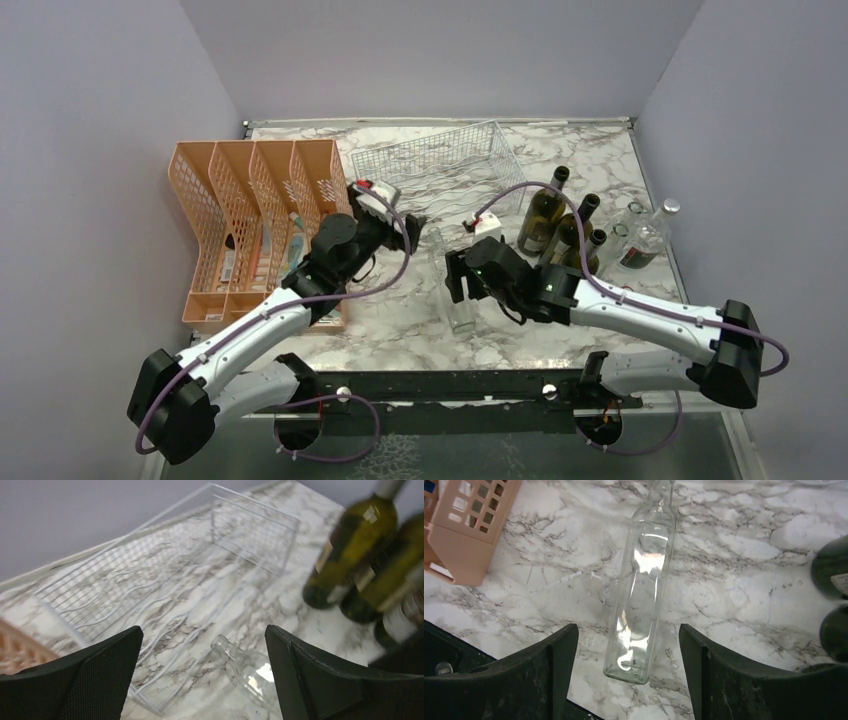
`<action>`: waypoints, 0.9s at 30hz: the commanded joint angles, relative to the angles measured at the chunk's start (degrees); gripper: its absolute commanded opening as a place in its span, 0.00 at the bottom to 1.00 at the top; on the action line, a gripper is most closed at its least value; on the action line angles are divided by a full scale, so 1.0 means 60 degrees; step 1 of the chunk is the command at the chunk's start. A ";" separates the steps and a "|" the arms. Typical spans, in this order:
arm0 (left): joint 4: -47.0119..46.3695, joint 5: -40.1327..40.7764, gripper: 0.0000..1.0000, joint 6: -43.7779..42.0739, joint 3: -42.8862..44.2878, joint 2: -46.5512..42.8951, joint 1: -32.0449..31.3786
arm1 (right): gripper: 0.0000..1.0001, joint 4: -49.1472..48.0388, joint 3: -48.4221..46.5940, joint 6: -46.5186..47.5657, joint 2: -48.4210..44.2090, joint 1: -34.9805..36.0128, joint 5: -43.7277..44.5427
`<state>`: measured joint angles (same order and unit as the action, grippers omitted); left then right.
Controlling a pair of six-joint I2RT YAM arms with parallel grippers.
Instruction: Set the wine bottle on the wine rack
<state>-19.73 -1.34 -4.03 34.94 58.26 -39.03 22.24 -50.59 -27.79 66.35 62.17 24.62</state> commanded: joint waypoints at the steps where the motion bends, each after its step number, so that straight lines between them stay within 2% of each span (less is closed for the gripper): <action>1: 0.1707 0.3752 0.99 0.2899 0.1252 -0.0509 0.0144 | 0.77 0.1353 -0.0852 -0.1185 0.1034 -0.0026 0.0192; 8: 0.3673 0.4975 0.99 0.3554 0.1863 -0.1397 0.0189 | 0.80 0.1194 -0.1944 -0.1141 0.3355 -0.0484 -0.0645; 13: 0.4175 0.5057 0.99 0.3384 0.1988 -0.1982 0.0199 | 0.82 0.1160 -0.2767 -0.1006 0.4991 -0.0690 -0.0779; 17: 0.4333 0.4859 0.99 0.3269 0.1956 -0.2152 0.0205 | 0.82 0.0913 -0.2912 -0.0902 0.5633 -0.1034 -0.0795; 27: 0.4351 0.4521 0.99 0.3162 0.1875 -0.1917 0.0206 | 0.80 -0.0214 -0.3021 0.0558 0.6229 -0.1646 -0.1583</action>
<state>6.07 26.57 15.20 44.69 46.19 -37.98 24.91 -66.50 -28.95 102.04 53.43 18.48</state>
